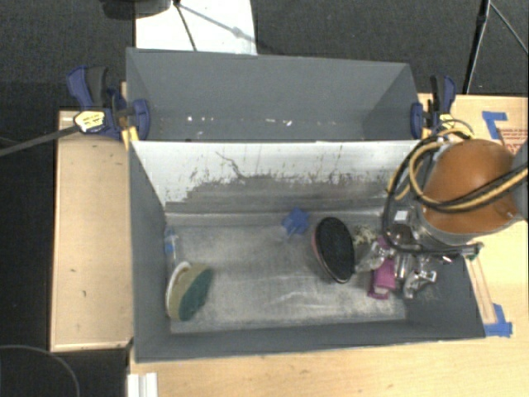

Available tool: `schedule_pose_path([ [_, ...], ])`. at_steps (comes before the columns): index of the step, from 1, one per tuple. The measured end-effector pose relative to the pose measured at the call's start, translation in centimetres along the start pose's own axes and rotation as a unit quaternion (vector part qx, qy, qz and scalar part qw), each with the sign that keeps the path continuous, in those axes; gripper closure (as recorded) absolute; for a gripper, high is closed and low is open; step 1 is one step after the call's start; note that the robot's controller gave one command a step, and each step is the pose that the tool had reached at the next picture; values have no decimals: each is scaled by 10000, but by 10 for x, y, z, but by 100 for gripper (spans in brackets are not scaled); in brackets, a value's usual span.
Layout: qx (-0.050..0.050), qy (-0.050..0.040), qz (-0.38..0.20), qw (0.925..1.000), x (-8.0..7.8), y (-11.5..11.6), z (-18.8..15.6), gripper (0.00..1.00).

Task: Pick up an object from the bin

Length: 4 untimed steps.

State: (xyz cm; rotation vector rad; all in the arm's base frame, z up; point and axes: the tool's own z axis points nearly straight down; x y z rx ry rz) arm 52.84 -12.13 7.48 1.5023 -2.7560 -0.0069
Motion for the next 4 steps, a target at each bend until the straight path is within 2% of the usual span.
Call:
schedule_pose_path([
  [1, 15, -28, -12, 10000, -3, 0, -2, 100],
  [2, 51, -21, 13, 10000, -5, -1, -52, 100],
  [4, 44, -20, 75, 10000, -6, -1, -79, 100],
])
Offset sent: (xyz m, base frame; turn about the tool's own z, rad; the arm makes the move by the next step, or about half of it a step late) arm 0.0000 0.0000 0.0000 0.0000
